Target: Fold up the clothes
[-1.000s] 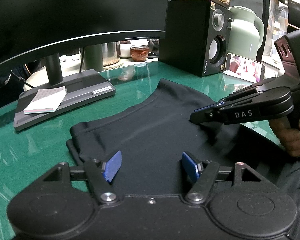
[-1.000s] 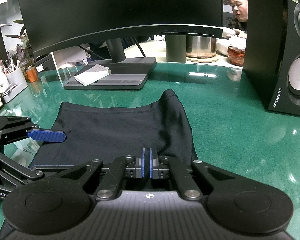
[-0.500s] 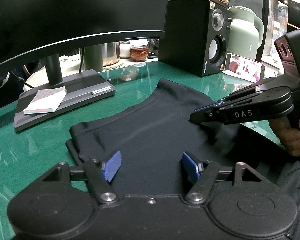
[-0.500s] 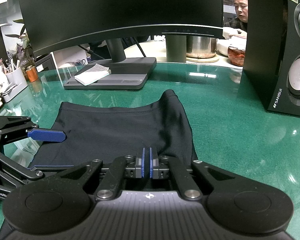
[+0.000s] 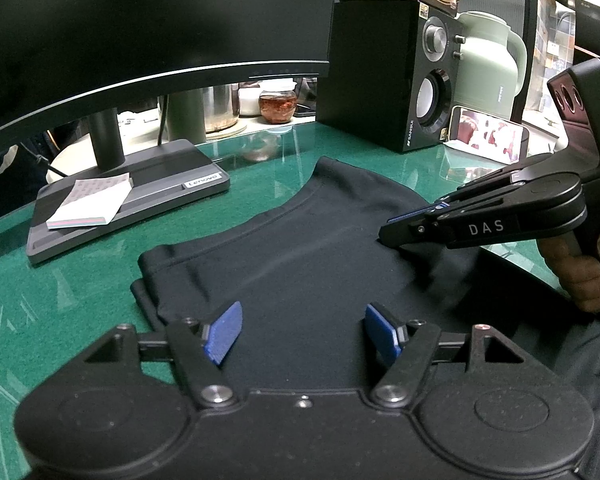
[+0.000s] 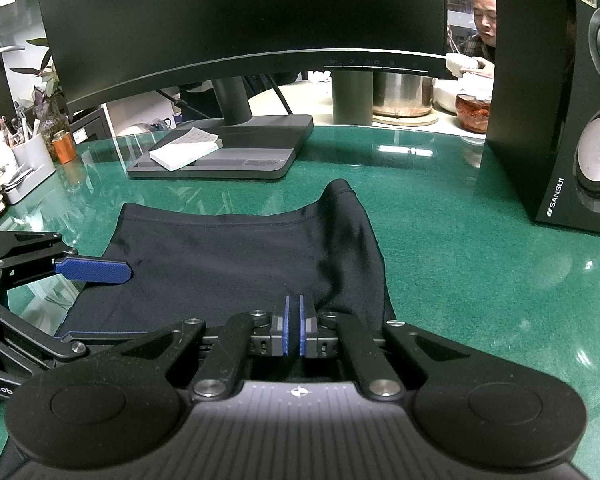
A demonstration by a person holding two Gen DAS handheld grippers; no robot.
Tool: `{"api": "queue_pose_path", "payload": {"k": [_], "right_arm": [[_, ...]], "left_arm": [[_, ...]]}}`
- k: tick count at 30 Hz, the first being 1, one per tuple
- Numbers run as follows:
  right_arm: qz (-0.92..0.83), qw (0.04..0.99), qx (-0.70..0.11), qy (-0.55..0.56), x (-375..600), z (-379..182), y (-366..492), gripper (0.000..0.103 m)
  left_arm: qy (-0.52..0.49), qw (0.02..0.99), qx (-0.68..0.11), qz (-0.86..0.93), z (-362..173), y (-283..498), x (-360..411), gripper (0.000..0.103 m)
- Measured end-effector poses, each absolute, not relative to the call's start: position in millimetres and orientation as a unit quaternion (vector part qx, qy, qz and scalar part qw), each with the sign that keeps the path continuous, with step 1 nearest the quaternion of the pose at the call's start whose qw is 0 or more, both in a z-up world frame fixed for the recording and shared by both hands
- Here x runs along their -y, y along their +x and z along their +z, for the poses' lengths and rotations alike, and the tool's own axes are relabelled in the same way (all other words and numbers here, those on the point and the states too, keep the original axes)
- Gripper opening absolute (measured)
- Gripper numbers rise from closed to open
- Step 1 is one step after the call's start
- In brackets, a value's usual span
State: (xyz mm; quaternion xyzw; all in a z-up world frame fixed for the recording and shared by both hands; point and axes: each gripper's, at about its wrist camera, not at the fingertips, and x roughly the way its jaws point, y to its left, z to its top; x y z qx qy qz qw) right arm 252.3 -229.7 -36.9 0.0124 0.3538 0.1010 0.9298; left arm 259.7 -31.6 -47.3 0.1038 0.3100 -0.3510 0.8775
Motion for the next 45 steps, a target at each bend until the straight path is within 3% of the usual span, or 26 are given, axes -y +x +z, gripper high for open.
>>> {"api": "queue_pose_path", "payload": {"k": [36,42,45], "right_arm": [[0.103,0.93,-0.353,0.016,228.4,-37.2,251.4,0.004],[0.083,0.937,-0.331,0.069,248.4,-9.7,231.0,0.007],[0.07,0.943,-0.317,0.069,259.9,0.9,198.7,0.007]], "left_arm": [[0.104,0.877,-0.31,-0.351,-47.1,260.4,32.6,0.069],[0.065,0.891,-0.319,-0.316,-22.5,241.6,10.0,0.067],[0.036,0.887,-0.327,-0.324,-14.2,217.3,-1.6,0.053]]}}
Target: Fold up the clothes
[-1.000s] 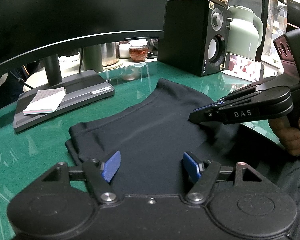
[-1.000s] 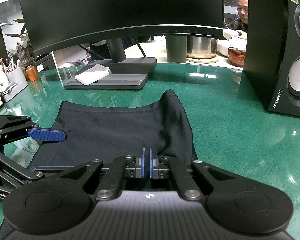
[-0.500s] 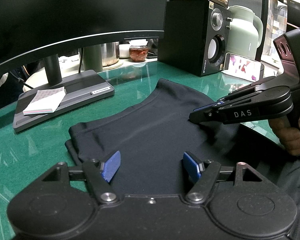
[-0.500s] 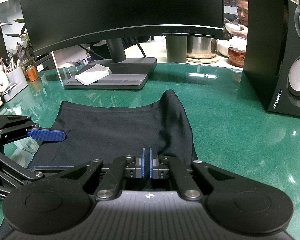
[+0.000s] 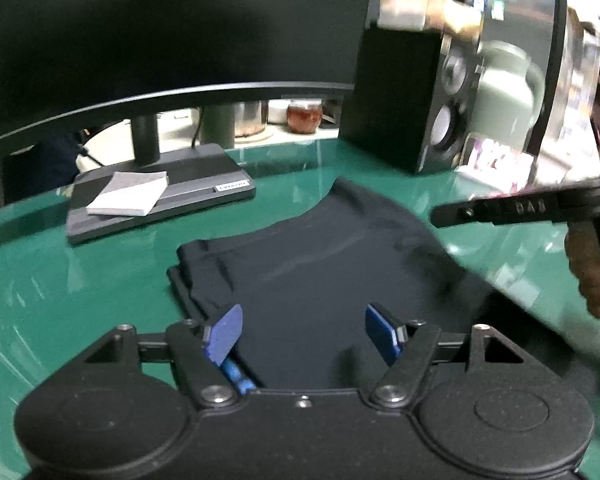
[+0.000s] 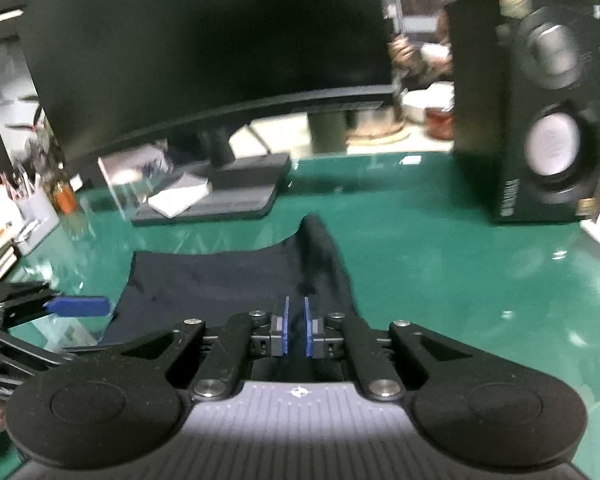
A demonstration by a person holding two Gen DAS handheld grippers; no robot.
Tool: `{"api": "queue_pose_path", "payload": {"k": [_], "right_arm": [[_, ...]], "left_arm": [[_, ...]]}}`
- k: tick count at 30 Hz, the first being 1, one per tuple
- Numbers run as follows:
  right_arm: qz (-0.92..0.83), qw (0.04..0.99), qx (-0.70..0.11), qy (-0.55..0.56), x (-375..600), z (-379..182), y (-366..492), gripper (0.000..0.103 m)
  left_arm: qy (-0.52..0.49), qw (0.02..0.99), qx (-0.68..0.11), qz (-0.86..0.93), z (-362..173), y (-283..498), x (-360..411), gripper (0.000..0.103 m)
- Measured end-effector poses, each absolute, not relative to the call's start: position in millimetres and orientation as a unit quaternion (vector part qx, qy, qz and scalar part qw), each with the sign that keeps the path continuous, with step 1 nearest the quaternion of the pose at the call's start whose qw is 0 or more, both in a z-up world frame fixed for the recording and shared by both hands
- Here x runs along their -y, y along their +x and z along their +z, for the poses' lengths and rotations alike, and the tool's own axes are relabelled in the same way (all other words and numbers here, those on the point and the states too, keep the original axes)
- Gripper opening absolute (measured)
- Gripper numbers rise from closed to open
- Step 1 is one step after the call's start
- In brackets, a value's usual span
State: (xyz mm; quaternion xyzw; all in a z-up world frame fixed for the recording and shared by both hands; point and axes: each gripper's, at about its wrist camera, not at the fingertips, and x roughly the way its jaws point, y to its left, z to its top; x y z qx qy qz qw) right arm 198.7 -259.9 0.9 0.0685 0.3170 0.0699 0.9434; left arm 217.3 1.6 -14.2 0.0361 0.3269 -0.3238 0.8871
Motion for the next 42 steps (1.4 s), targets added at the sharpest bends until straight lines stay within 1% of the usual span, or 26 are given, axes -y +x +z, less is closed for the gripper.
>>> {"api": "queue_pose_path", "payload": {"k": [1,2,4,10,14,17,20,25,27,31,35,38,39,42], "right_arm": [[0.066,0.943,-0.319,0.066,261.9,0.9,189.4,0.007],[0.062,0.943,-0.321,0.062,262.5,-0.4,179.8,0.007],[0.055,0.942,-0.326,0.051,261.6,-4.1,155.5,0.007],[0.079,0.945,-0.311,0.06,249.6,-3.1,100.0,0.007],[0.103,0.943,-0.312,0.058,240.2,-3.2,82.3,0.007],[0.106,0.935,-0.335,0.05,234.1,-14.0,79.5,0.007],[0.087,0.93,-0.354,0.052,236.9,-28.8,84.4,0.002],[0.063,0.922,-0.373,0.083,235.9,-25.6,90.8,0.002],[0.052,0.918,-0.381,0.095,232.4,-22.8,92.1,0.006],[0.042,0.916,-0.384,0.109,228.0,-21.5,91.1,0.008],[0.036,0.918,-0.382,0.098,221.7,-18.5,90.0,0.015],[0.029,0.922,-0.376,0.086,217.7,-14.8,89.8,0.017],[0.027,0.923,-0.376,0.082,217.0,-14.1,90.4,0.019],[0.019,0.924,-0.374,0.073,216.0,-12.9,92.3,0.021]], "left_arm": [[0.034,0.885,-0.33,-0.326,-13.2,211.4,-2.1,0.046],[0.031,0.882,-0.331,-0.333,-11.8,199.5,-0.4,0.043],[0.026,0.875,-0.331,-0.353,-9.8,177.2,4.6,0.041],[0.055,0.859,-0.35,-0.37,-21.2,143.6,23.0,0.041],[0.057,0.856,-0.36,-0.367,-31.4,132.1,20.7,0.042],[0.05,0.857,-0.363,-0.361,-30.7,132.1,17.3,0.042],[0.055,0.86,-0.359,-0.359,-31.7,131.0,15.5,0.042],[0.061,0.868,-0.358,-0.339,-31.9,133.6,12.4,0.041],[0.064,0.873,-0.358,-0.326,-32.0,136.8,11.0,0.041],[0.056,0.874,-0.36,-0.321,-31.3,140.3,8.8,0.041],[0.048,0.873,-0.366,-0.318,-29.2,139.3,9.1,0.042],[0.046,0.876,-0.36,-0.318,-25.0,137.3,7.5,0.043],[0.046,0.877,-0.357,-0.317,-23.4,136.7,7.0,0.043],[0.046,0.879,-0.353,-0.318,-20.3,136.2,6.2,0.044]]}}
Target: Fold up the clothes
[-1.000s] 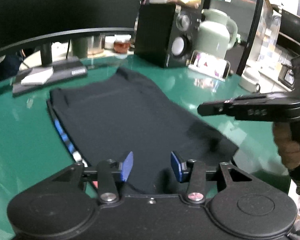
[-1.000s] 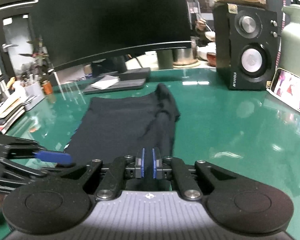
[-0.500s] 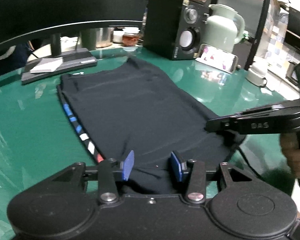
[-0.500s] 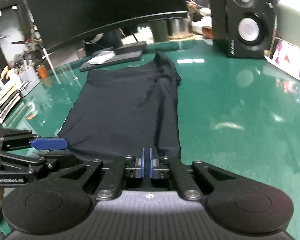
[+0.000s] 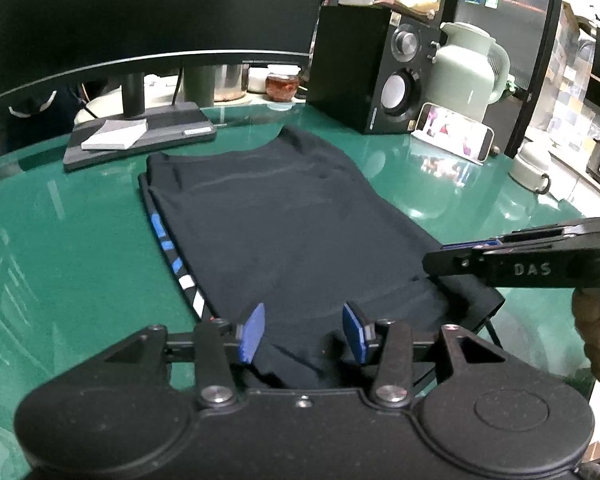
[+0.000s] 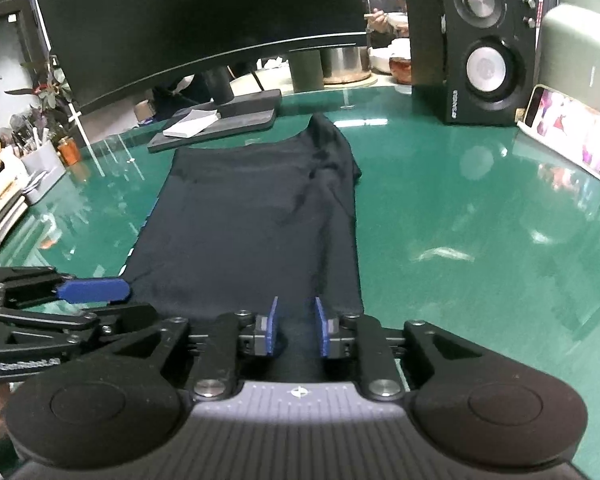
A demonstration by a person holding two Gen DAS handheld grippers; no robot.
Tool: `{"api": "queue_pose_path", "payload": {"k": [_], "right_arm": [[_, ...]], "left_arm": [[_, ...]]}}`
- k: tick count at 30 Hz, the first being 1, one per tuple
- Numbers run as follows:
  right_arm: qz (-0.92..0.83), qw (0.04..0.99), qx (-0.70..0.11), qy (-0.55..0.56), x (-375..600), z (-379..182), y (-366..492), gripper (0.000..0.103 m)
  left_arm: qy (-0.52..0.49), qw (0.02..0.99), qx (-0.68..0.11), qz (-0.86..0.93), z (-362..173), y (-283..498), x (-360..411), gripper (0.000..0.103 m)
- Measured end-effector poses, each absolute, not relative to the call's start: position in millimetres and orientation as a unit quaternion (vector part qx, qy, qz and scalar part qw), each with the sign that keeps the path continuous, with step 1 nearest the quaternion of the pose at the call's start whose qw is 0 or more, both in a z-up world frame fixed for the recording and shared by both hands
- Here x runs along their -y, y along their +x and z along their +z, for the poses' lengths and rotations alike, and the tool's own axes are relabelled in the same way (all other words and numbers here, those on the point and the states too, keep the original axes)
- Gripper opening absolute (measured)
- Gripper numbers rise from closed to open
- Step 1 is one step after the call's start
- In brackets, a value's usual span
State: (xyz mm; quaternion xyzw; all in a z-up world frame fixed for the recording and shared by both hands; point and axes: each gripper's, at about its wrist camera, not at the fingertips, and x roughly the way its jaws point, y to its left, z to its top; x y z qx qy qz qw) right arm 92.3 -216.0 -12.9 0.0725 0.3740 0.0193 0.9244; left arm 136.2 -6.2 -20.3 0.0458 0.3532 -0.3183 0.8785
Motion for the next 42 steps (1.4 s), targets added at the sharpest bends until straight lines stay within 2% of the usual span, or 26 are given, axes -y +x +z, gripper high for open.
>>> {"api": "queue_pose_path", "payload": {"k": [12,16,23,31,32,33,34,35,36,38,39,42], "right_arm": [[0.016,0.927,-0.368,0.065,214.7,-13.6,91.0,0.021],[0.023,0.931,-0.353,0.088,228.3,-10.6,80.5,0.021],[-0.002,0.933,-0.335,0.128,269.9,-13.3,58.5,0.021],[0.049,0.953,-0.291,0.074,245.5,-7.0,50.0,0.018],[0.054,0.955,-0.285,0.061,240.3,-5.4,49.1,0.022],[0.056,0.957,-0.281,0.05,235.2,-3.4,48.0,0.039],[0.055,0.958,-0.278,0.047,232.6,-1.5,47.3,0.05],[0.053,0.96,-0.273,0.044,229.5,1.1,45.4,0.067],[0.048,0.963,-0.264,0.041,225.9,4.6,42.1,0.073],[0.045,0.965,-0.255,0.032,220.7,9.9,37.6,0.078],[0.042,0.967,-0.252,0.026,216.3,13.1,34.7,0.086],[0.039,0.965,-0.259,0.023,208.7,18.4,31.5,0.099]], "left_arm": [[0.066,0.872,-0.371,-0.314,-30.2,140.0,13.8,0.045],[0.059,0.875,-0.362,-0.315,-24.3,133.3,3.7,0.055],[0.036,0.886,-0.361,-0.289,-18.5,130.0,-13.0,0.056],[0.056,0.889,-0.335,-0.307,-5.1,120.9,14.7,0.057],[0.06,0.893,-0.332,-0.299,-3.3,118.1,17.5,0.066],[0.065,0.899,-0.327,-0.283,-1.4,114.9,18.9,0.074],[0.069,0.906,-0.322,-0.266,0.4,111.7,20.2,0.088],[0.074,0.919,-0.304,-0.24,4.7,103.5,20.3,0.099],[0.08,0.931,-0.285,-0.214,9.0,95.0,20.2,0.103],[0.078,0.941,-0.266,-0.192,14.9,82.3,18.1,0.103],[0.075,0.943,-0.269,-0.181,16.6,77.7,17.7,0.103],[0.056,0.938,-0.301,-0.164,16.8,72.0,16.4,0.103]]}}
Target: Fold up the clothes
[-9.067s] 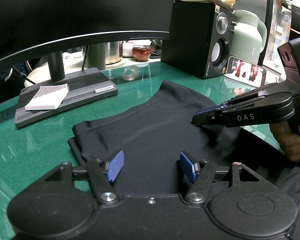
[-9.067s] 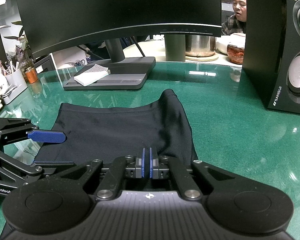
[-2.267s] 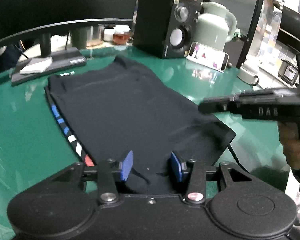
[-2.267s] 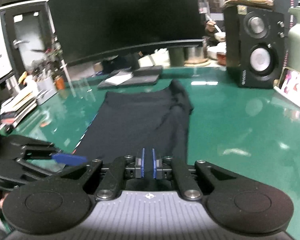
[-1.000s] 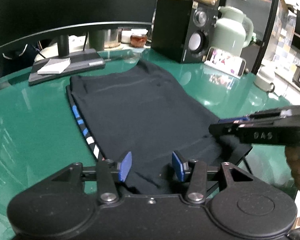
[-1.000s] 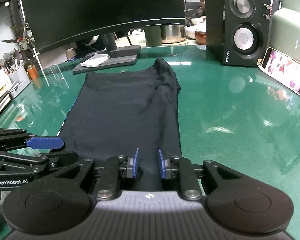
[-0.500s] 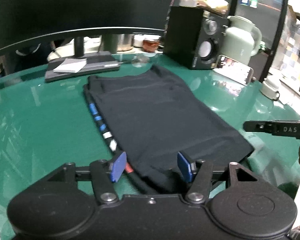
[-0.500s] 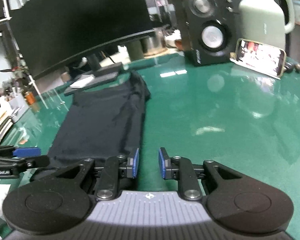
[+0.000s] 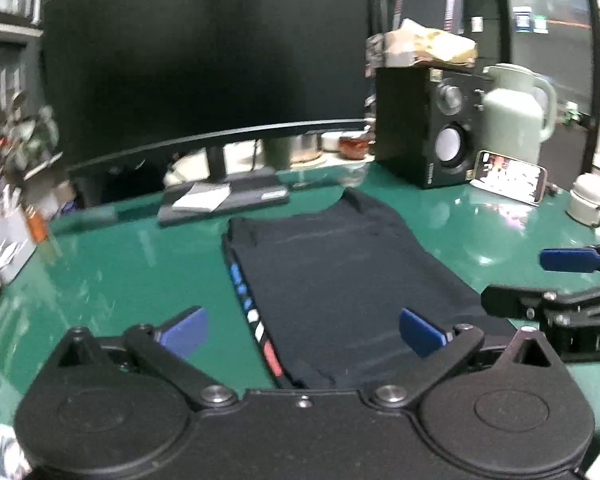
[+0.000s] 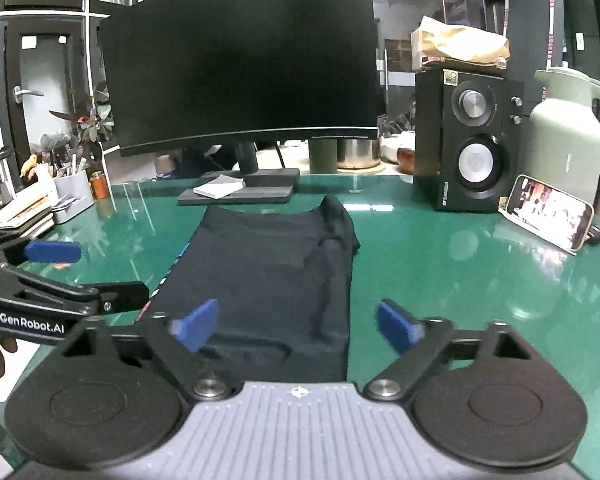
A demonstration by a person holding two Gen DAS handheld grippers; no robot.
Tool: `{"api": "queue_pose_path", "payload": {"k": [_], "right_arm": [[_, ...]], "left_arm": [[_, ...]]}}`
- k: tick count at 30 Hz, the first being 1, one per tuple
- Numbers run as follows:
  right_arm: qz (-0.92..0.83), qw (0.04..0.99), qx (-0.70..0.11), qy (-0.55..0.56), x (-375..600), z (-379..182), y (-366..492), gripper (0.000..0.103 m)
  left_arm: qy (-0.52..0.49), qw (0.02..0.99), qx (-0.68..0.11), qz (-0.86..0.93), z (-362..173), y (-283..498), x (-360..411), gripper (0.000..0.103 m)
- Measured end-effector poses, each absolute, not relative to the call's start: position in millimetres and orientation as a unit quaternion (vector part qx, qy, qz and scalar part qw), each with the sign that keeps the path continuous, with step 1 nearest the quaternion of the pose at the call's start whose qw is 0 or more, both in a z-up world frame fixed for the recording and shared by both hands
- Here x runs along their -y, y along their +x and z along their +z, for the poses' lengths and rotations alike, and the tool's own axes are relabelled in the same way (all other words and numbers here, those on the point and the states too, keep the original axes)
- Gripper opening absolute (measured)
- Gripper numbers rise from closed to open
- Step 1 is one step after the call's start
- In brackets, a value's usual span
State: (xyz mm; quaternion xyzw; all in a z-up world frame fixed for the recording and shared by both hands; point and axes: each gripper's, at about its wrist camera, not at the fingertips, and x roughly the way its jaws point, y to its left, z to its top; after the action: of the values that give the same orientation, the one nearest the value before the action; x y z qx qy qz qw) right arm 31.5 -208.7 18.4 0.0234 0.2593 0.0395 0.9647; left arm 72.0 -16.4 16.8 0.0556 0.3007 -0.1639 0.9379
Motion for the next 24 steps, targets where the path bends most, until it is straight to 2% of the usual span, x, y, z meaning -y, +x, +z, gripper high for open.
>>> {"api": "queue_pose_path", "payload": {"k": [3,9,24], "right_arm": [[0.027,0.963,-0.266,0.025,203.1,20.7,28.7,0.103],[-0.003,0.956,-0.291,0.049,200.8,12.5,19.0,0.103],[-0.018,0.955,-0.291,0.05,194.4,8.1,-6.6,0.103]], "left_arm": [[0.037,0.93,-0.337,-0.14,13.3,72.3,13.1,0.103],[0.006,0.914,-0.383,-0.136,2.4,62.8,4.0,0.103],[-0.004,0.919,-0.376,-0.117,6.2,37.6,-6.1,0.103]]}}
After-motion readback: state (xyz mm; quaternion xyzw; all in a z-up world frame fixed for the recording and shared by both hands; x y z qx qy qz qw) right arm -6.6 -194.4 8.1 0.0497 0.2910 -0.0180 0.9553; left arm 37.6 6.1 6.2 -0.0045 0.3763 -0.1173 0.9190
